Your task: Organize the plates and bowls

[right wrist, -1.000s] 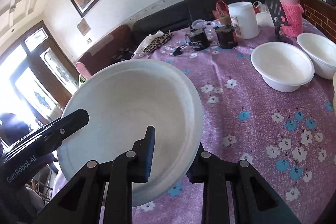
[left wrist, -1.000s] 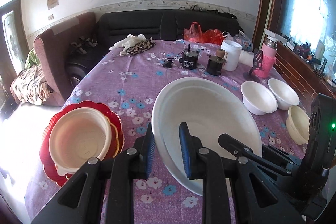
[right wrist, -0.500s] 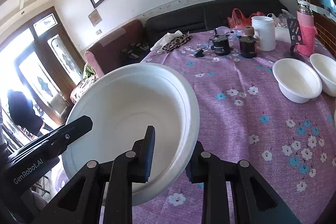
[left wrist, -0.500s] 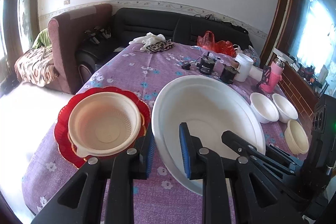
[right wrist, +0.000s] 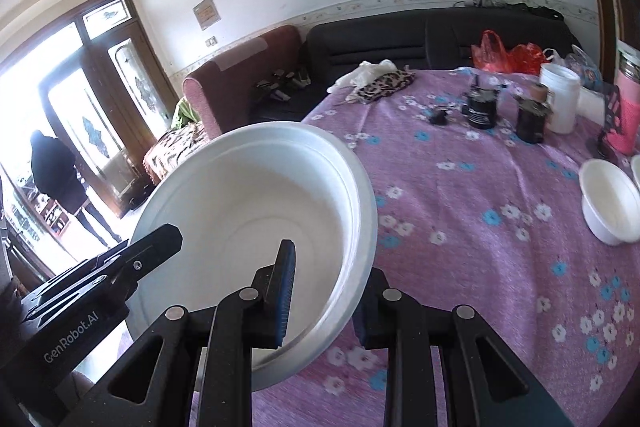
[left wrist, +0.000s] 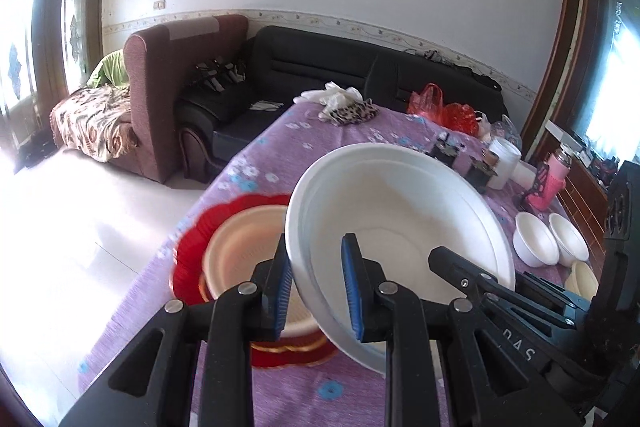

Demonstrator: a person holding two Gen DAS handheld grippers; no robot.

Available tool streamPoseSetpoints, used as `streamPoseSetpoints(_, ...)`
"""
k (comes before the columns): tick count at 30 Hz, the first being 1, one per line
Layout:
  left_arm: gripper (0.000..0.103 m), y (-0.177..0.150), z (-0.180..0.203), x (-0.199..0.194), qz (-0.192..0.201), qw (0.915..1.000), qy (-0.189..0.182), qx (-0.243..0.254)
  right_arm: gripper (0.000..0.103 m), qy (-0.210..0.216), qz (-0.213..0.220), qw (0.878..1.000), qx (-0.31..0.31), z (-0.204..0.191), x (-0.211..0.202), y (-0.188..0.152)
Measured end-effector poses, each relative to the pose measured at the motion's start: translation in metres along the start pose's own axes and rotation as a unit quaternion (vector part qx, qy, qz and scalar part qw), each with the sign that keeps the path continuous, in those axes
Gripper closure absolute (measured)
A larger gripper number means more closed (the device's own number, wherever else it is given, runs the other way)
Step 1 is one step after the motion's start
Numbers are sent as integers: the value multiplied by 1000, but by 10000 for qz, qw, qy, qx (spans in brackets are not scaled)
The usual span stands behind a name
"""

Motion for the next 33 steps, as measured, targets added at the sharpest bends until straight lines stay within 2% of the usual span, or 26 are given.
streamPoseSetpoints(6,81,20,-32,14,-2,9997,219,-55,75,134,-212,9996,-115,-28,38,21)
streamPoseSetpoints(14,81,17,-62,39,-250,9990,292,-233,75,103,-445,9986,-255,-46,71,18)
streamPoseSetpoints(33,81,-5,-71,76,-562,9973,411,-238,75,-102,-772,9967,-240,-39,107,2)
Point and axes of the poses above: each gripper's, at about its wrist camera, not at the fingertips, and x roughly the way its jaws point, z to its right, y to its top, the point moved 4 cm from there along x, roughly the way its jaws point, and after that the axes turned 8 degrees about y, right-handed, at the moved point
